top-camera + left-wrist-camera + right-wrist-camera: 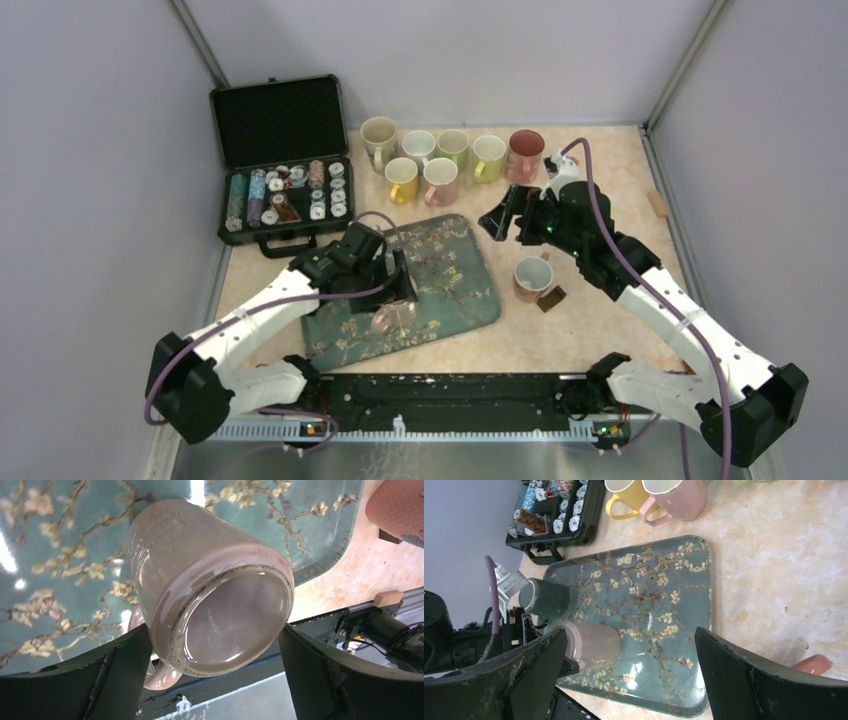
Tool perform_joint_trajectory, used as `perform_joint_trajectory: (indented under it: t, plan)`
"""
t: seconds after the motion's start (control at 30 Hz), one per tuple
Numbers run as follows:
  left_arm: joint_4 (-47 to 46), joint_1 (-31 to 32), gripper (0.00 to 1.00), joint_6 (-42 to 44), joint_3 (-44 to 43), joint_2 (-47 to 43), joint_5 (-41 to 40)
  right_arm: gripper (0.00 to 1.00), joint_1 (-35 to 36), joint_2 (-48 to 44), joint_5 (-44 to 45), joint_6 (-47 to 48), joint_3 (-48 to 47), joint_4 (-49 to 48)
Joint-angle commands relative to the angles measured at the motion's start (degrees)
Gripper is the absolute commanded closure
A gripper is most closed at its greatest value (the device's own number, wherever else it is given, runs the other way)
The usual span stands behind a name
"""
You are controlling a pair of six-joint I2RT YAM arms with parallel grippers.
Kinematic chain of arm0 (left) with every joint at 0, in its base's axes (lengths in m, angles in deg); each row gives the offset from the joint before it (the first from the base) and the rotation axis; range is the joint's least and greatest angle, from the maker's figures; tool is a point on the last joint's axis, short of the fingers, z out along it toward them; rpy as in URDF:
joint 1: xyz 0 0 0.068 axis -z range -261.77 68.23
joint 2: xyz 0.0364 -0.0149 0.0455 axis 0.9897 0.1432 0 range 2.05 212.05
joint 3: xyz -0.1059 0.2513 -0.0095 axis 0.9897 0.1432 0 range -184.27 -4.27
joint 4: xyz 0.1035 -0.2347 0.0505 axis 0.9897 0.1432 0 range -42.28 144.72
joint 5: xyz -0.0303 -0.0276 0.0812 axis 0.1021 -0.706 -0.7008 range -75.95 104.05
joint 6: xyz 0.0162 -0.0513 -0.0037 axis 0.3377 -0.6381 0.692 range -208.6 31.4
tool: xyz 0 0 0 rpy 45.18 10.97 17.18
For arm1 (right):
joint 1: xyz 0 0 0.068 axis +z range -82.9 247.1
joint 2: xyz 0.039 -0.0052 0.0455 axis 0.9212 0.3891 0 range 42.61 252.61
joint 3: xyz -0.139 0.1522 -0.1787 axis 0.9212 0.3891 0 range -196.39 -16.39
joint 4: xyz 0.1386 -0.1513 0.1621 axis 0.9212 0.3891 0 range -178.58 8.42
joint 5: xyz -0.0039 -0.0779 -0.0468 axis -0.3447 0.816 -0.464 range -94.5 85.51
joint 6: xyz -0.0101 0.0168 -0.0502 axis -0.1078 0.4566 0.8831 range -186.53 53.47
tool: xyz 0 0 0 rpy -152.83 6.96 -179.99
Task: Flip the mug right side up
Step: Move the cup to the tray.
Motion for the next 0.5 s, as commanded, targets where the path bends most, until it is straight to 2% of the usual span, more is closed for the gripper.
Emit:
perform_joint_trajectory:
  t: [0.0, 0.23, 0.47]
  plan:
    - [-4.9, 3.1, 0.01, 3.9, -5.8, 4.4, -2.6, 0.01, 0.6, -1.8, 1.2, 1.1, -0.1, 0.1]
    - [0.5, 5.0, 0.01, 12.5, -6.4, 5.5, -1.6, 0.01, 0.6, -2.4, 1.9, 1.4, 0.3, 0.4]
    - [4.0, 10.0, 0.03, 15.9, -7.7, 8.4, -4.1, 0.01, 0.5, -2.7, 2.2, 1.4, 0.6, 0.4]
